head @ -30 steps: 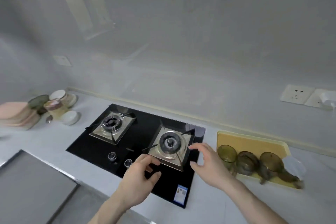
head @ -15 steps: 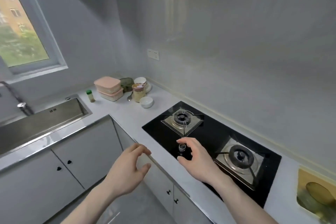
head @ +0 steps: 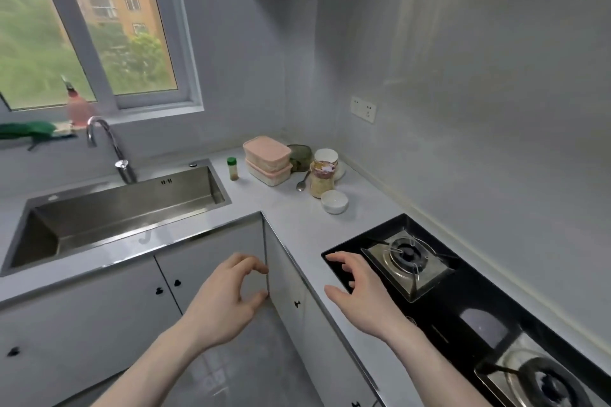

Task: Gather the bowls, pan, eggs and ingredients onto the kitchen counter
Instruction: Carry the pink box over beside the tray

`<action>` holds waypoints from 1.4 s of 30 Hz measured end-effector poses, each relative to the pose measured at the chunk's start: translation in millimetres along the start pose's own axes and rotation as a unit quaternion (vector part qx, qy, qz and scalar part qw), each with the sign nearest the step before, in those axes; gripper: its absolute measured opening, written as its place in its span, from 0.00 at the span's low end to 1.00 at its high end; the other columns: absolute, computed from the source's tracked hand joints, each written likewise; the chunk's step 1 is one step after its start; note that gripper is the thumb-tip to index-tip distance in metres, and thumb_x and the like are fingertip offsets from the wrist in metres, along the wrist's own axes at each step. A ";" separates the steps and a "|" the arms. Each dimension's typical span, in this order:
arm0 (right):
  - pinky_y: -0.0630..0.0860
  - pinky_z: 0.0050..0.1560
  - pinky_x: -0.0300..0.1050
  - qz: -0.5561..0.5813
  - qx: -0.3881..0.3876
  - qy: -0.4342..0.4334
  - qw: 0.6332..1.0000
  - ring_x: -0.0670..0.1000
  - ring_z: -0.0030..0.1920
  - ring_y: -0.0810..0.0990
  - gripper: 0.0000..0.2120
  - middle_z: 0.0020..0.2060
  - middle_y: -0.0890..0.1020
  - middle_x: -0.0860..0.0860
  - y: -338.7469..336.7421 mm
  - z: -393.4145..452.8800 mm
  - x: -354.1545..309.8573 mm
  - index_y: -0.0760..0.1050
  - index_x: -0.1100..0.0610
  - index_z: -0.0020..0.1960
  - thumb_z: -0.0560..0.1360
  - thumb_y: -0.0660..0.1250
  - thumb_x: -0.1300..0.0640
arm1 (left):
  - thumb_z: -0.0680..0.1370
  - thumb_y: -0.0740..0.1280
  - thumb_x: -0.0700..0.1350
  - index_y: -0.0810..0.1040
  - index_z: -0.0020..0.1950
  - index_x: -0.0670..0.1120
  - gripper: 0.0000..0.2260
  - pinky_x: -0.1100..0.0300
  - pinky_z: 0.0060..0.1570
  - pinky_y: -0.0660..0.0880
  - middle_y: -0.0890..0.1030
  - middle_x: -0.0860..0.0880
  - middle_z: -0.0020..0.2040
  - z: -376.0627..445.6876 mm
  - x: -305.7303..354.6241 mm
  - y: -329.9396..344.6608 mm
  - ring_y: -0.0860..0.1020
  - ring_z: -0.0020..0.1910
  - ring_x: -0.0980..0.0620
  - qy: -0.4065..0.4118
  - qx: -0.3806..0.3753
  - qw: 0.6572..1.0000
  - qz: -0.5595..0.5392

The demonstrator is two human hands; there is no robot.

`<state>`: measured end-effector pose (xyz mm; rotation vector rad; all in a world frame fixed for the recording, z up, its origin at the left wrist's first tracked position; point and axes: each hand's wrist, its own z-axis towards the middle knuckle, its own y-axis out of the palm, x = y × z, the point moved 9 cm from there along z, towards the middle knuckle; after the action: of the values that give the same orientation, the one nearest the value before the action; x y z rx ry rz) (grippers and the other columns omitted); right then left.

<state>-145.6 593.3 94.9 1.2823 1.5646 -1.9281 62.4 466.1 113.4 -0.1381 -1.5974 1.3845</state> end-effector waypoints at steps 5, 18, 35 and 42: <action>0.69 0.68 0.39 0.023 -0.030 0.001 0.999 0.39 0.68 0.69 0.22 0.64 0.67 0.31 27.9 78.5 -8.5 0.69 0.39 0.68 0.76 0.68 0.51 | 0.76 0.71 0.52 0.74 0.56 0.61 0.12 0.64 0.58 0.70 0.72 0.67 0.59 54.3 -46.5 -23.2 0.72 0.59 0.63 -0.031 0.000 1.000 0.007; 0.70 0.66 0.39 0.007 -0.054 -0.007 0.998 0.38 0.66 0.69 0.22 0.63 0.68 0.30 76.2 247.6 -46.6 0.69 0.37 0.67 0.76 0.68 0.51 | 0.75 0.70 0.51 0.74 0.56 0.62 0.12 0.61 0.59 0.73 0.72 0.66 0.59 167.8 -162.3 -63.1 0.72 0.59 0.63 -0.068 0.003 0.997 -0.032; 0.72 0.66 0.42 0.059 0.053 0.130 0.988 0.39 0.67 0.70 0.21 0.65 0.70 0.33 152.3 356.4 -50.8 0.70 0.37 0.66 0.77 0.68 0.53 | 0.75 0.69 0.54 0.75 0.54 0.63 0.09 0.63 0.57 0.74 0.74 0.65 0.58 329.9 -301.2 -95.1 0.74 0.58 0.65 -0.001 -0.102 0.993 -0.063; 0.73 0.64 0.42 0.087 0.072 0.162 0.980 0.40 0.66 0.71 0.20 0.64 0.71 0.36 132.7 412.8 -32.8 0.71 0.38 0.65 0.77 0.69 0.55 | 0.75 0.68 0.54 0.76 0.55 0.61 0.09 0.59 0.55 0.76 0.73 0.65 0.58 410.8 -310.9 -88.5 0.75 0.57 0.63 0.005 -0.125 0.990 -0.070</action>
<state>-205.8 166.8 35.6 1.8073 1.4143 -1.8194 -26.1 -46.0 57.6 -0.1770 -1.7343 1.0726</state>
